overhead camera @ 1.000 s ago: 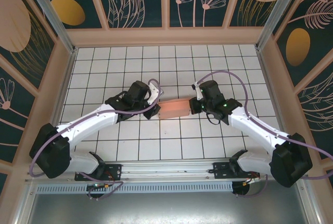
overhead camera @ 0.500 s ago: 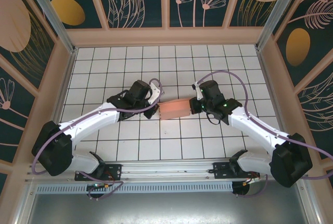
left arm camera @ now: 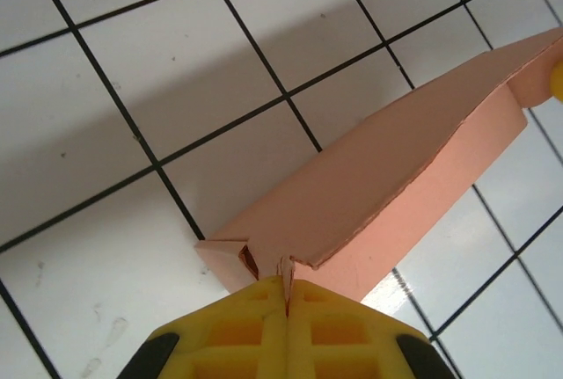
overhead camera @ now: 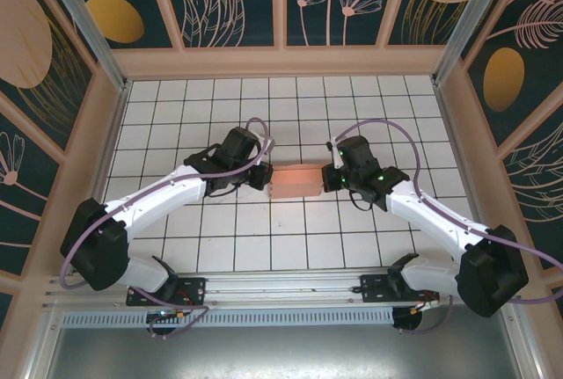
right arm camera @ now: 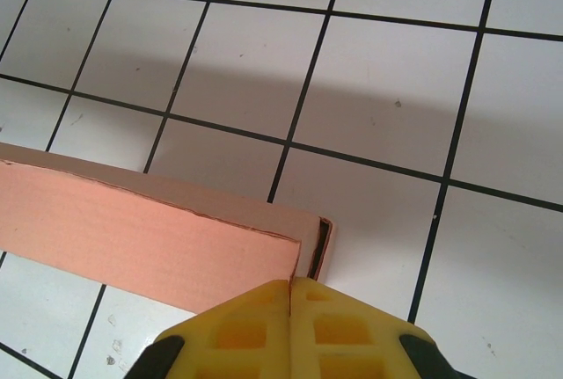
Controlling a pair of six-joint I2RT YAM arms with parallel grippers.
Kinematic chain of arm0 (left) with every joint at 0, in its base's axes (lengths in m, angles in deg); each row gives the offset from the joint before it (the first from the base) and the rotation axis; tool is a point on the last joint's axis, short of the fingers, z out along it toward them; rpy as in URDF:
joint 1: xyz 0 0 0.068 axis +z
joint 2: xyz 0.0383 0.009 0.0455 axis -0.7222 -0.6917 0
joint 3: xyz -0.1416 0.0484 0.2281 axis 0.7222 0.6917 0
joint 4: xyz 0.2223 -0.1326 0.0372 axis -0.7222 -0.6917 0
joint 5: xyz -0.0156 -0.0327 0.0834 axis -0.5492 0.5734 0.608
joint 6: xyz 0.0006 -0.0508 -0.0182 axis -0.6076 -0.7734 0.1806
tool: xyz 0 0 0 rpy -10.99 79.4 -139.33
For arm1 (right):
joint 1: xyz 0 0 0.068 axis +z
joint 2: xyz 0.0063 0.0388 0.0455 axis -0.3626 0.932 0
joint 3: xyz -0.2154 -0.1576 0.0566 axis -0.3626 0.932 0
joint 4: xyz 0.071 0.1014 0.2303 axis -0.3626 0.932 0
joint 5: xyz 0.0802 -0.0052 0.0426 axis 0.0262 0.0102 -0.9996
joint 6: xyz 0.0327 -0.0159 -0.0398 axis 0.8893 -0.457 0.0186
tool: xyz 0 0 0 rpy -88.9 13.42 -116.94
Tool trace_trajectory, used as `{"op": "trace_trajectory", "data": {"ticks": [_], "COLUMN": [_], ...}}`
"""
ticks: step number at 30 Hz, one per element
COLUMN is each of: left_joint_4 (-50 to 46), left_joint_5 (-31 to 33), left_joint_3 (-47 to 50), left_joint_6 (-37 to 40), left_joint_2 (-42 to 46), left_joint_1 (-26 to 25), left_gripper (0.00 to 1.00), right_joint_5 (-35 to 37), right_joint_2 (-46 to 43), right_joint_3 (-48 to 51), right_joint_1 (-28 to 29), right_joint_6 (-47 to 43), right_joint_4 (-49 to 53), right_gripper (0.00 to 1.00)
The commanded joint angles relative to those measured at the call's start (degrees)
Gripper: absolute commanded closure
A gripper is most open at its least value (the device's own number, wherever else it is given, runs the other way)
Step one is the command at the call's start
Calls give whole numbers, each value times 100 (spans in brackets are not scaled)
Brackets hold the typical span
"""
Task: Fold the paper box
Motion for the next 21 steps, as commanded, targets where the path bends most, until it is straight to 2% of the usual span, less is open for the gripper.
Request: {"op": "trace_trajectory", "data": {"ticks": [1, 21], "left_joint_4": [272, 461], "left_joint_5": [-465, -195], "left_joint_3": [-127, -396], "left_joint_6": [-459, -1159], "left_joint_2": [-87, -479], "left_joint_1": [-55, -48], "left_gripper": [100, 100], "right_joint_5": [-152, 230], "right_joint_2": [82, 118], "right_joint_3": [-112, 37], "right_joint_1": [144, 392], "right_joint_6": [124, 746], "right_joint_4": [-60, -417], "right_gripper": [100, 100]}}
